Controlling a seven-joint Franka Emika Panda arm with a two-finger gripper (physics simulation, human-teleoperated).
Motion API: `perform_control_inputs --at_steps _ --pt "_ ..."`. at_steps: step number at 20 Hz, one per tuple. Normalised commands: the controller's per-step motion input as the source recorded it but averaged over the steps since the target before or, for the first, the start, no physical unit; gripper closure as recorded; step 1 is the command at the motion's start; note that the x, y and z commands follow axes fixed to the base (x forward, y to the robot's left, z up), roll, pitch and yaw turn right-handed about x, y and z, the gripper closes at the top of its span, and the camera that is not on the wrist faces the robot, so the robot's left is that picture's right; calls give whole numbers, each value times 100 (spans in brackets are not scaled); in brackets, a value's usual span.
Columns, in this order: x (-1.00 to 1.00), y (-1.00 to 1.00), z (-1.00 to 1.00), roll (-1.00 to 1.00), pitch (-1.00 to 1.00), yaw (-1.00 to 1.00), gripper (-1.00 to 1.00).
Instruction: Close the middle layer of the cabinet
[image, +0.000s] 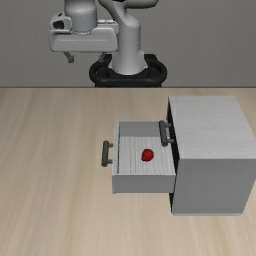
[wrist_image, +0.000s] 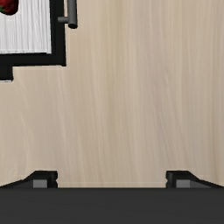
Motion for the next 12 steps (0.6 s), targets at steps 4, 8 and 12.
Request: perform_control_inputs --at_steps 4,8,12 --pt "0 -100 0 0 0 0 -100" --pt "100 0 0 0 0 0 -100" --pt "100 0 0 0 0 0 -100"
